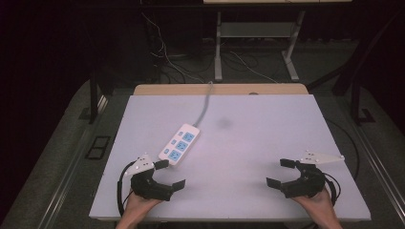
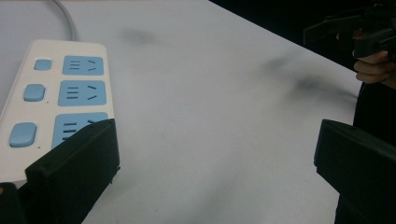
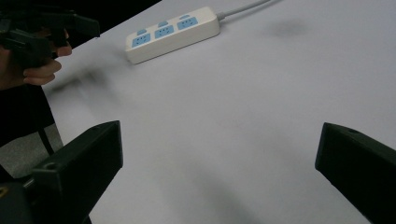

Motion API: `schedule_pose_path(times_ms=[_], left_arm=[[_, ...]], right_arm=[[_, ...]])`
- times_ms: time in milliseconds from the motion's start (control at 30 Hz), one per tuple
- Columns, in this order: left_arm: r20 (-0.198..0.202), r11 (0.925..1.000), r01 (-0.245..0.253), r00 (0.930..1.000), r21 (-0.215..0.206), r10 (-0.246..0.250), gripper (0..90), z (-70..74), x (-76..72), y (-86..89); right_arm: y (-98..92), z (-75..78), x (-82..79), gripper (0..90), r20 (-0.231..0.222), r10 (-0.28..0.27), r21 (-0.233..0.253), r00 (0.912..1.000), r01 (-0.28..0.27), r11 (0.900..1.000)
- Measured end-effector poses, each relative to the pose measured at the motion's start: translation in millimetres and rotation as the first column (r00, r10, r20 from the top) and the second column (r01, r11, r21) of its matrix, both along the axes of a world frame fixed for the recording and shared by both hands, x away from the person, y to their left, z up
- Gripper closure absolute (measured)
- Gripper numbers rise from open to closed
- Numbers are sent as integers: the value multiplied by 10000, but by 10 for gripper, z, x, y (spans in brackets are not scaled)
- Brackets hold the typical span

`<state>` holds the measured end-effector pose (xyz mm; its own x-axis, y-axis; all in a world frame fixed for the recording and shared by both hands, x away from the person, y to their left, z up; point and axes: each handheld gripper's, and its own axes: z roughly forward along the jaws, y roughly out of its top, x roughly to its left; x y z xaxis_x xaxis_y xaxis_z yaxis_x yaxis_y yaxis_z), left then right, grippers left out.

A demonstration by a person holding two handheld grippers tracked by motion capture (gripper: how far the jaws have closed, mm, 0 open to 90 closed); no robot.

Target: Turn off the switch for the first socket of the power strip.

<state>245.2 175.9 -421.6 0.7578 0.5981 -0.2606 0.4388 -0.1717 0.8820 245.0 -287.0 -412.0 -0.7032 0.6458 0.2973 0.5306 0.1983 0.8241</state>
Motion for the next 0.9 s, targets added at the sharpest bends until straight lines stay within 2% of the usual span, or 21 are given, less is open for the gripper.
schedule_pose_path(times_ms=[900], left_arm=[[-189,9999,76,9998,75,-75,0,29,-28,19]], right_arm=[[46,-57,15,6,-312,212,-268,9993,-221,9994]])
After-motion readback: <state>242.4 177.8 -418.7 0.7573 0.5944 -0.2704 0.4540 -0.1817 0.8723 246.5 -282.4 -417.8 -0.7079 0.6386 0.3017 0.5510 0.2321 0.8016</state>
